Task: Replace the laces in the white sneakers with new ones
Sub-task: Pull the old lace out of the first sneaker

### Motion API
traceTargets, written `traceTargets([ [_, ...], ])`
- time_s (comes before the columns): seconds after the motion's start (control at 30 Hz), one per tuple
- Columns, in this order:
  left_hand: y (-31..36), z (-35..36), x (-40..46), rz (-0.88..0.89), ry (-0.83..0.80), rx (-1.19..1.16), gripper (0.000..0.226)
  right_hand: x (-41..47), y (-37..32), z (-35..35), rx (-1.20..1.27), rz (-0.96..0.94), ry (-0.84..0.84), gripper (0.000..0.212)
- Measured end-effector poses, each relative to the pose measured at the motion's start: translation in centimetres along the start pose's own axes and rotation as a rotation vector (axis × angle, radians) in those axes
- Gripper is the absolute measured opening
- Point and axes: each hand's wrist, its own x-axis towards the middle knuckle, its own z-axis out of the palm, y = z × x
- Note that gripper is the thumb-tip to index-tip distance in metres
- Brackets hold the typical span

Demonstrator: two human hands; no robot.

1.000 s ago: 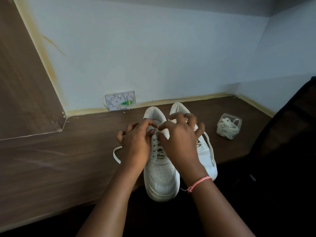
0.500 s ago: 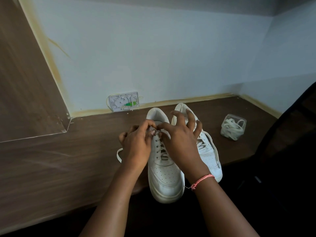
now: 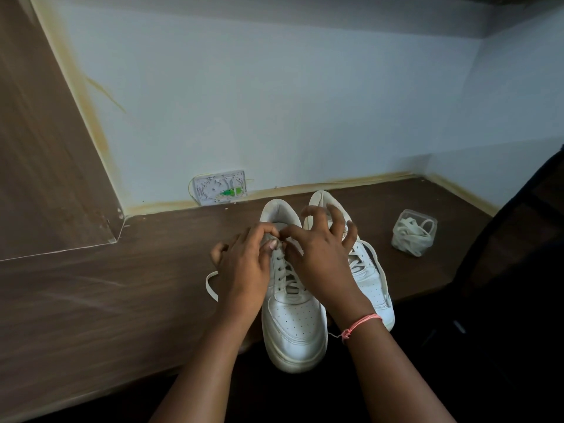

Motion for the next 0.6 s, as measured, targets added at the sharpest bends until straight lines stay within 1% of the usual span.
traceTargets([
  [0.13,-0.3,-0.4,0.2,0.020,-0.041,-0.007,0.011,0.0,0.2,0.3,0.147,0.052,0.053,0.011],
  [0.23,-0.3,-0.6,0.2,0.035,-0.054,-0.008,0.010,-0.1,0.8,0.1,0.249,0.087,0.129,0.016],
  [0.3,-0.2,-0.6,0.4,0.038,-0.056,-0.020,0.010,-0.3,1.1,-0.1,0.274,0.100,0.160,0.017],
  [0.37,-0.3,-0.6,0.5,0.033,-0.059,-0.027,0.009,-0.5,1.1,-0.1,0.306,0.111,0.166,0.012],
  [0.47,-0.3,-0.5,0.5,0.026,-0.064,-0.036,0.007,-0.7,1.0,-0.2,0.402,0.195,0.190,0.008],
  [0.53,-0.2,-0.5,0.5,0.025,-0.063,-0.038,0.008,-0.7,0.9,0.0,0.420,0.235,0.189,0.009],
  [0.6,-0.2,-0.4,0.5,0.023,-0.063,-0.035,0.008,-0.8,0.6,-0.1,0.374,0.218,0.192,0.008],
])
